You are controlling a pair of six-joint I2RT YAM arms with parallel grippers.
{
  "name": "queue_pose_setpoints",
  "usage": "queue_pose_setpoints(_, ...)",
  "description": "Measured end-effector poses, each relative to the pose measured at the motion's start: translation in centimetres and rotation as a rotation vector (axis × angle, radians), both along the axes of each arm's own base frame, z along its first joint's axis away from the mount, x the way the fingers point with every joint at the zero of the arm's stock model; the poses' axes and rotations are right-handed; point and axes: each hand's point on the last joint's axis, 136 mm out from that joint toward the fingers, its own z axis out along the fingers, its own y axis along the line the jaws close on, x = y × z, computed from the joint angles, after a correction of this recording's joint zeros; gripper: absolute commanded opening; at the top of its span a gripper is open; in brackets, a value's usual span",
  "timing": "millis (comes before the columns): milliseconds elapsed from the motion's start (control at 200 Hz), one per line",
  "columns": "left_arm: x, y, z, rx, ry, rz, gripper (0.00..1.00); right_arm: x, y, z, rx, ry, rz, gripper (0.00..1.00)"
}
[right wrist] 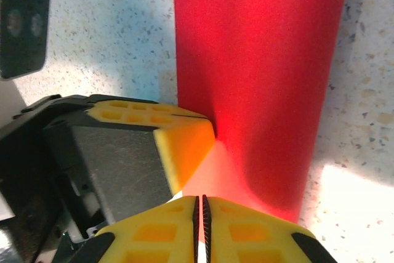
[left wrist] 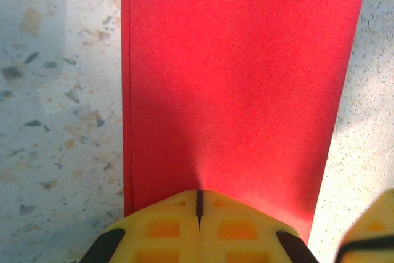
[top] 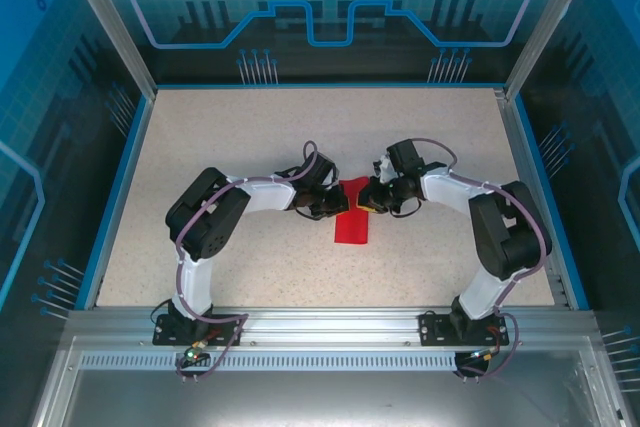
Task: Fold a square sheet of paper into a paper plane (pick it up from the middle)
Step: Fold the square sheet of paper in half at the center of the table.
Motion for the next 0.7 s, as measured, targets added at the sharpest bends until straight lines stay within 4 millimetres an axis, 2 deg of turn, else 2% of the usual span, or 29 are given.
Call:
queue_pose_setpoints(420,0.0,0.0,-0.1,-0.001,-0.002,-0.001,0.00,-1.6,-2.0,-4.2,-0.003,0.053,0.000,0.11)
queue_pose_setpoints(700,0.0,-0.1,-0.1,-0.002,-0.005,-0.004,0.00,-1.6,-2.1,-4.3,0.052,0.025,0.012,0.11)
